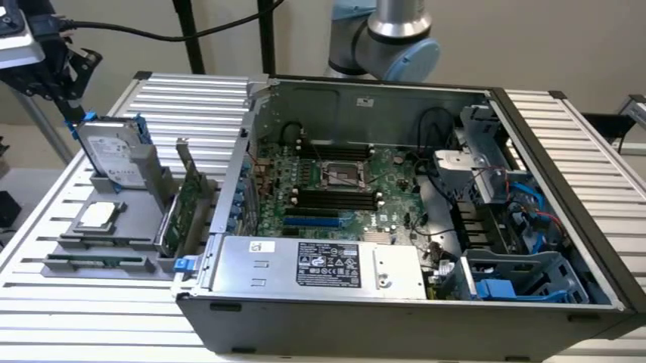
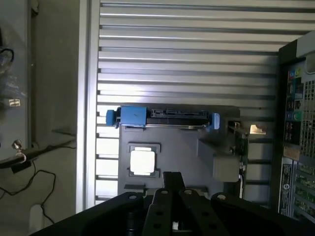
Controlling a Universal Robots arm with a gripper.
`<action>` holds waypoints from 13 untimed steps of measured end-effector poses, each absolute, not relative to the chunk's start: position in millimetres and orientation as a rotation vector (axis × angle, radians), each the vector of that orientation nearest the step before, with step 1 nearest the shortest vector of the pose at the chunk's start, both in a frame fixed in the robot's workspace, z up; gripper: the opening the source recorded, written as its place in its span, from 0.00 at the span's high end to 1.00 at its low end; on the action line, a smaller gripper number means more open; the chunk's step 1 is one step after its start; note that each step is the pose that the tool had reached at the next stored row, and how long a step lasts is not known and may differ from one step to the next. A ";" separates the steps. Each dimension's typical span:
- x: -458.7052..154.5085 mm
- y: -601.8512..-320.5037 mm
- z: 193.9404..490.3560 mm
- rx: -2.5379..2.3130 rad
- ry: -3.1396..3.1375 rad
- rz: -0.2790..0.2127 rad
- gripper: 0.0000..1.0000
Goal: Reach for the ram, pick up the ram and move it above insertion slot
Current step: 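Reach for the ram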
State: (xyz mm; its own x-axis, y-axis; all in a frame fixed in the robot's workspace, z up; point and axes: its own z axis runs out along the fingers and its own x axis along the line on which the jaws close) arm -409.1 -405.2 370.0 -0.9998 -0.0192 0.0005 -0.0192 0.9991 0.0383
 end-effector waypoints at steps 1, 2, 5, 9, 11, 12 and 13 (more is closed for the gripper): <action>-409.2 -409.6 369.7 0.030 -3.140 -0.060 0.89; -409.2 -414.1 369.3 0.030 -3.140 -0.060 0.89; -409.2 -427.8 367.1 0.030 -3.140 -0.060 0.89; -409.1 -445.9 364.9 0.030 -3.140 -0.060 0.89; -409.2 -454.9 364.0 0.030 -3.140 -0.060 0.89; -409.2 -459.4 363.4 0.030 -3.140 -0.060 0.89; -409.1 -463.9 362.9 0.030 -3.140 -0.060 0.89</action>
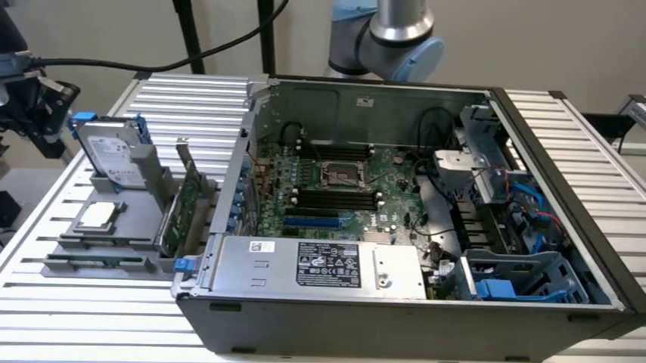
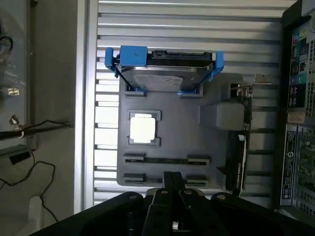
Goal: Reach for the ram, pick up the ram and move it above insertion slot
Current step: 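Reach for the ram, then pick up the ram and move it above insertion slot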
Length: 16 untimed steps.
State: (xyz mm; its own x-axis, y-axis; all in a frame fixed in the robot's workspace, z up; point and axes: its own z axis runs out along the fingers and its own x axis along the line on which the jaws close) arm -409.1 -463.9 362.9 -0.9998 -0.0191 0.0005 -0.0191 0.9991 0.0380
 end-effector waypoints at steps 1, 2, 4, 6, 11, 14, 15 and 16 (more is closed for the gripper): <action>-409.0 -468.8 362.4 0.030 -3.140 -0.059 0.89; -408.9 -473.0 361.8 0.030 -3.140 -0.059 0.89; -408.1 -481.1 360.9 0.030 -3.140 -0.058 0.89; -405.8 -487.0 360.1 0.030 -3.140 -0.057 0.89; -403.7 -489.0 359.4 0.030 -3.140 -0.056 0.89; -403.6 -489.0 359.4 0.030 -3.140 -0.056 0.89; -403.6 -489.0 359.4 0.030 -3.140 -0.056 0.89; -403.6 -489.0 359.4 0.030 -3.140 -0.056 0.89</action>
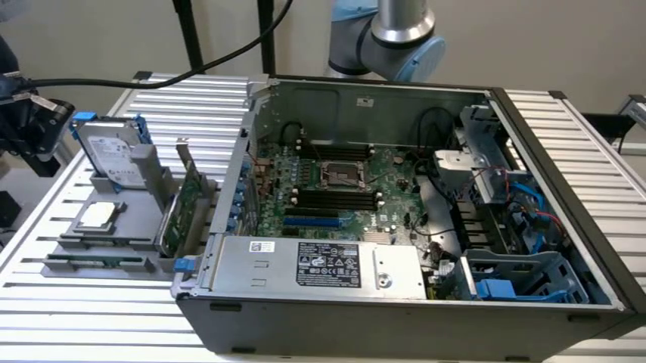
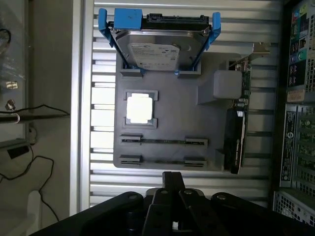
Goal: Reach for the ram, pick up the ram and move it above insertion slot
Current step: 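Pick up the ram and move it above insertion slot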
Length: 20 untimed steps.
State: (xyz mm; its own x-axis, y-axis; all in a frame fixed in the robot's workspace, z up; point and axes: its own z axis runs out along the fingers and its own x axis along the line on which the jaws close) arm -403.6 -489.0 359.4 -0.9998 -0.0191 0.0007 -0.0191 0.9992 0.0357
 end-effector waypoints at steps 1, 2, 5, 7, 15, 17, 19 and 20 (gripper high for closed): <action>-403.7 -489.0 359.4 0.030 -3.140 -0.056 0.89; -403.7 -489.0 359.4 0.030 -3.140 -0.056 0.89; -403.7 -489.0 359.4 0.030 -3.140 -0.056 0.89; -403.7 -489.0 359.4 0.030 -3.140 -0.056 0.89; -403.7 -489.0 359.4 0.040 -3.140 -0.056 0.89; -403.7 -489.0 359.4 0.094 -3.138 -0.056 0.89; -403.7 -489.0 359.4 0.151 -3.135 -0.056 0.89; -403.6 -489.0 359.4 0.179 -3.133 -0.056 0.89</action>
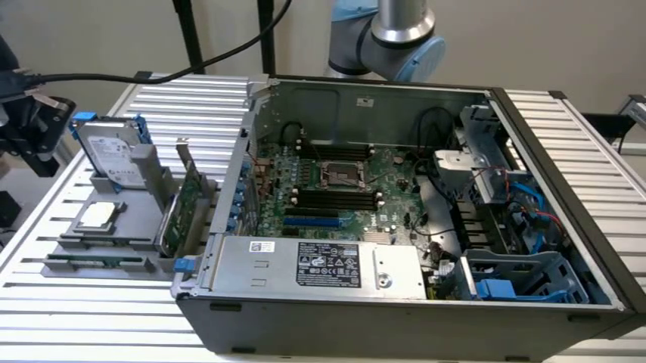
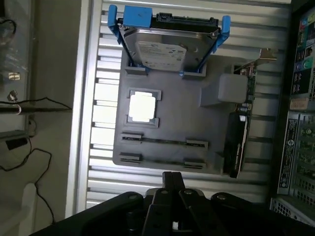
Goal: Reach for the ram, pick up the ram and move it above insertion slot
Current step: 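Pick up the ram and move it above insertion slot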
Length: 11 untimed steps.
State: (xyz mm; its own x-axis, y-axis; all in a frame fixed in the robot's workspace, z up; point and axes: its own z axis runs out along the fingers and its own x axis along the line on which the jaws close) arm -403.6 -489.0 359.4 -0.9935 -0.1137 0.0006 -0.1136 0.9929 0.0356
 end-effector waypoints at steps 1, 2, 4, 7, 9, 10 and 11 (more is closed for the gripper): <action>-403.6 -489.0 359.4 0.207 -3.131 -0.056 0.89; -403.6 -489.0 359.4 0.236 -3.129 -0.056 0.89; -403.6 -489.0 359.4 0.292 -3.124 -0.056 0.89; -403.6 -489.0 359.4 0.378 -3.113 -0.055 0.89; -403.7 -489.0 359.4 0.434 -3.105 -0.055 0.89; -403.6 -489.0 359.4 0.462 -3.101 -0.055 0.89; -403.6 -489.0 359.4 0.490 -3.096 -0.055 0.89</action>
